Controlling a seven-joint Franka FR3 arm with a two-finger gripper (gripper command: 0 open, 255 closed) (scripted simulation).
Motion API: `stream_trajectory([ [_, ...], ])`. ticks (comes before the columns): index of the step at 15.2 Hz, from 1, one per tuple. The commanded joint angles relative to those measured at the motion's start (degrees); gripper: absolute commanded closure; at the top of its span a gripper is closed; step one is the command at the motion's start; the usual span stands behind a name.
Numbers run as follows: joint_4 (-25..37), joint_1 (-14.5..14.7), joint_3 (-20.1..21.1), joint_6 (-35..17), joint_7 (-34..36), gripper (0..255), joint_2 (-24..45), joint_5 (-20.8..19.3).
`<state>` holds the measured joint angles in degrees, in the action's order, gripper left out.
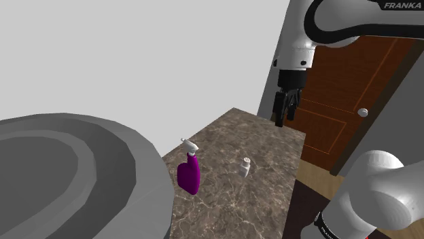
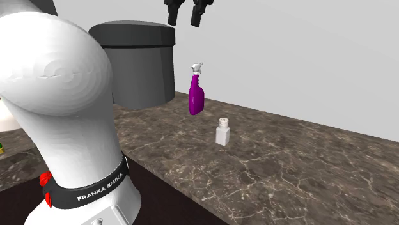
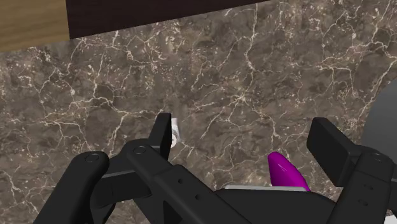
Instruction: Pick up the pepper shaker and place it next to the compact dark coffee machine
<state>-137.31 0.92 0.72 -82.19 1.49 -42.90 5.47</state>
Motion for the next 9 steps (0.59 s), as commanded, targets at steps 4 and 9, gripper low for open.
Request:
stream_trajectory([
  [4, -3.68, -0.3, 0.08, -6.18, -0.74, 0, 2.4, -0.91],
  [9, -8.32, -0.92, 0.12, -16.9, -1.72, 0, 8.25, -2.43],
])
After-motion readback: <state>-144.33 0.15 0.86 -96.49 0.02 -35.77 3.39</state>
